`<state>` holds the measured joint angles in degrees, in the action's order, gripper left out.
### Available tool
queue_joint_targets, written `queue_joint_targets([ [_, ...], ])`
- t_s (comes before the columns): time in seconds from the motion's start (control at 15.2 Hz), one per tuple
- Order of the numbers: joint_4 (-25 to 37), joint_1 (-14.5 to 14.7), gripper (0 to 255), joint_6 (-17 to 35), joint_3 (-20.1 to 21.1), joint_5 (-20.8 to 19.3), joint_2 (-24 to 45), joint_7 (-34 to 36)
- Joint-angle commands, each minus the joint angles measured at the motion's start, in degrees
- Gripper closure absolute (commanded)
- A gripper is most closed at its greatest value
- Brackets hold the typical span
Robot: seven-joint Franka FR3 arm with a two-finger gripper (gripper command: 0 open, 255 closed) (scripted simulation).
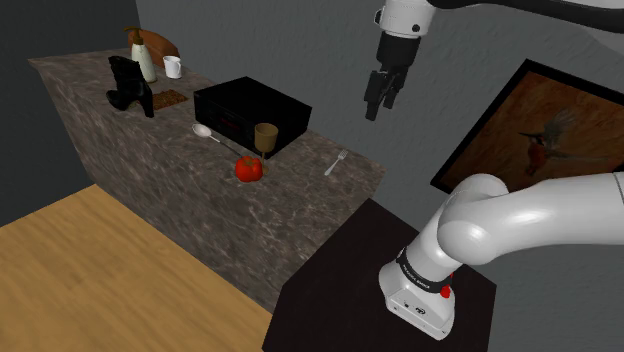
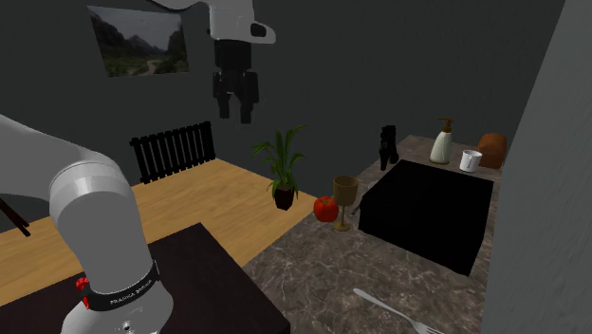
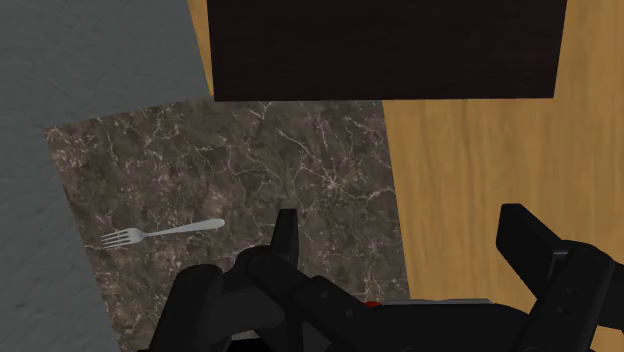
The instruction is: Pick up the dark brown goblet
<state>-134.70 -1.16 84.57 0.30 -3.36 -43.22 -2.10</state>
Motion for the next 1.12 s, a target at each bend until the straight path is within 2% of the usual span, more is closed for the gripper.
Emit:
queue_joint_targets([
  [0.0, 0.0, 0.0, 0, 0.0, 0.0, 0.0, 0.0, 0.0],
  [0.53, 0.0, -0.7, 0, 15.0, -2.6, 0.0, 13.4, -1.4],
  [1.06, 5.3, -1.0, 0, 27.2, -4.9, 1.6, 29.4, -3.4],
])
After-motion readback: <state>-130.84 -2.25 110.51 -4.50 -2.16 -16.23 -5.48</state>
